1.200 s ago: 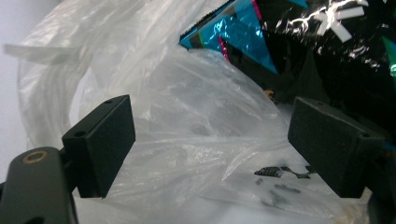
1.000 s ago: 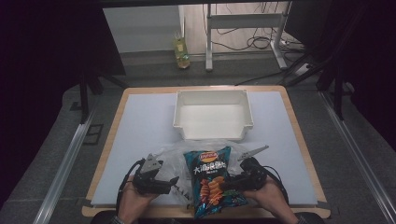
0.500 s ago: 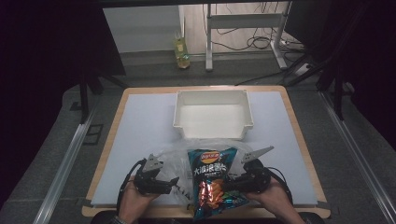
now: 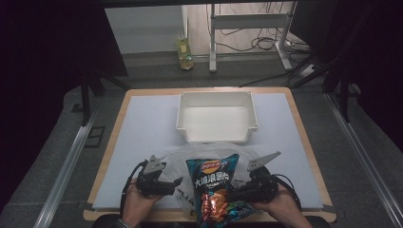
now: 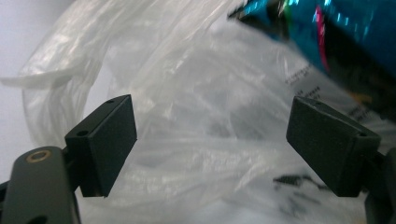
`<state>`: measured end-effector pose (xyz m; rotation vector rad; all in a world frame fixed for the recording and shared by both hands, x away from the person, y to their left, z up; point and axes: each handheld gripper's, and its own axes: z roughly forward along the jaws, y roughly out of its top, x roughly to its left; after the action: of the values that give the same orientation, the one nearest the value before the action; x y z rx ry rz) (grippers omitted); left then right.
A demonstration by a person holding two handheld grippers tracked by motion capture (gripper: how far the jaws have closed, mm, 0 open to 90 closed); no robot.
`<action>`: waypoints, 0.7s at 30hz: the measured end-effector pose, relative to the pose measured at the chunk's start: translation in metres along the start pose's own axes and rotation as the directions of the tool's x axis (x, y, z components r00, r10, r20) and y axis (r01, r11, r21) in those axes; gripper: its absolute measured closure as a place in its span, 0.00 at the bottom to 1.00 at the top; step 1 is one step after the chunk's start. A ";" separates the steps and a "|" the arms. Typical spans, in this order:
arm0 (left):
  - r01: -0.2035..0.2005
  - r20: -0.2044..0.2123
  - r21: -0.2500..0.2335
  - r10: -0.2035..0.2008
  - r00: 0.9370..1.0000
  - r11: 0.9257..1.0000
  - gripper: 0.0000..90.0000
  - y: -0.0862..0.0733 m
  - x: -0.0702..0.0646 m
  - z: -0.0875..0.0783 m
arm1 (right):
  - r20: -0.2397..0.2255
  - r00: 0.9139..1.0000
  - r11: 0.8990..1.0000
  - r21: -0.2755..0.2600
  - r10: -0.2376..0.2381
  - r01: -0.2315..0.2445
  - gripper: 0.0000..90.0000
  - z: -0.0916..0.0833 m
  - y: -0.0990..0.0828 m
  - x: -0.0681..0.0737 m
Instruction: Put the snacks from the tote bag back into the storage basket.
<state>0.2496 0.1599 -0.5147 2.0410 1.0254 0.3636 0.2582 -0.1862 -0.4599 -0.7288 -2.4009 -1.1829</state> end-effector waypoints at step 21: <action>-0.029 0.026 0.066 0.027 0.999 0.997 0.18 -0.001 -0.007 0.011 | 0.095 0.992 0.990 -0.104 -0.082 0.092 0.95 -0.015 0.023 0.006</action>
<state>0.2509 0.1492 -0.5216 2.1153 1.0068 0.3218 0.2686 -0.1851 -0.4336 -0.7313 -2.4814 -1.3517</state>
